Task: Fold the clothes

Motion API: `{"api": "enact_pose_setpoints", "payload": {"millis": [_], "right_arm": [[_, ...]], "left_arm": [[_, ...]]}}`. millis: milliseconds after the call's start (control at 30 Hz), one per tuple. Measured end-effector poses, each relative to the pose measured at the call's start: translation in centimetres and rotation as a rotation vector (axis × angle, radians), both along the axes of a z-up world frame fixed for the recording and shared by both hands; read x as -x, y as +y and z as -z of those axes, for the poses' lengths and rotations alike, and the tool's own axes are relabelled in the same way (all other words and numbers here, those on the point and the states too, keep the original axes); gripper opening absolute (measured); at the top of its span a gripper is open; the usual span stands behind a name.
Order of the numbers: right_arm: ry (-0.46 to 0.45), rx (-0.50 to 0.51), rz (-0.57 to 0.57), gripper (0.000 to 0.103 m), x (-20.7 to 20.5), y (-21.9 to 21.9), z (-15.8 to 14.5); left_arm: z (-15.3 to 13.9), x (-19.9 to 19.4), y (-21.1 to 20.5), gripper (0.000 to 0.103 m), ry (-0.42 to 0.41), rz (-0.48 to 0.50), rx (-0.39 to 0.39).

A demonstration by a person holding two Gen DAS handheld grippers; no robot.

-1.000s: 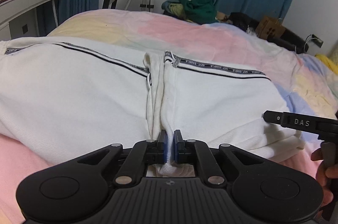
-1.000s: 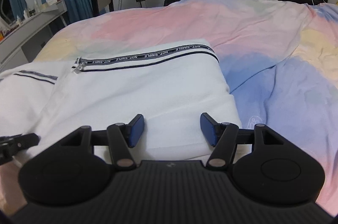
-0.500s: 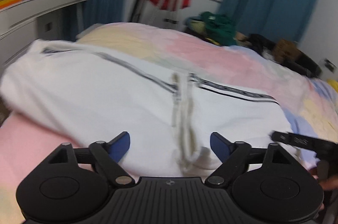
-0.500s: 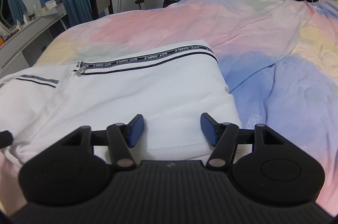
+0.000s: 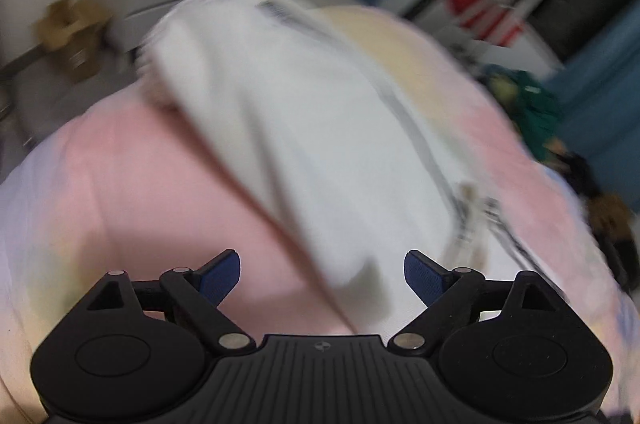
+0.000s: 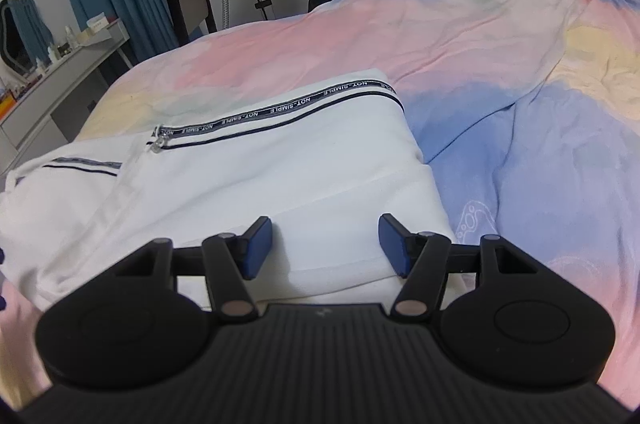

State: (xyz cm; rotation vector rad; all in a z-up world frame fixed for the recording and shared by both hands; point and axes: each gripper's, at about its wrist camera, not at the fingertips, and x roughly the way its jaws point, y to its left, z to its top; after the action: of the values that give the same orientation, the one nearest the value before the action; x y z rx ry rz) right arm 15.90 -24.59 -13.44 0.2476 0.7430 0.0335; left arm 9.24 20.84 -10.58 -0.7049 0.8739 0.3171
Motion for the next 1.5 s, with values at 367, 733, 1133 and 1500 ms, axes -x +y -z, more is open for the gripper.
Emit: {"api": "enact_pose_setpoints", "payload": {"millis": [367,733,1133,1500], "right_arm": [[-0.041,0.015,0.013,0.062,0.4,0.1,-0.3],[-0.103,0.170,0.023,0.061,0.8,2.4,0.9],[-0.084,0.210,-0.012,0.061,0.7,2.7,2.2],[-0.059,-0.108,0.158,0.061,1.6,-2.9,0.1]], "left_arm": [[1.8,-3.9,5.3,0.076,-0.208,-0.247,0.180],[1.6,-5.4,4.0,0.054,-0.287,-0.209,0.122],[-4.6,-6.2,-4.3,0.010,-0.332,0.052,-0.427],[-8.3,-5.0,-28.7,0.007,-0.483,0.414,-1.024]]}}
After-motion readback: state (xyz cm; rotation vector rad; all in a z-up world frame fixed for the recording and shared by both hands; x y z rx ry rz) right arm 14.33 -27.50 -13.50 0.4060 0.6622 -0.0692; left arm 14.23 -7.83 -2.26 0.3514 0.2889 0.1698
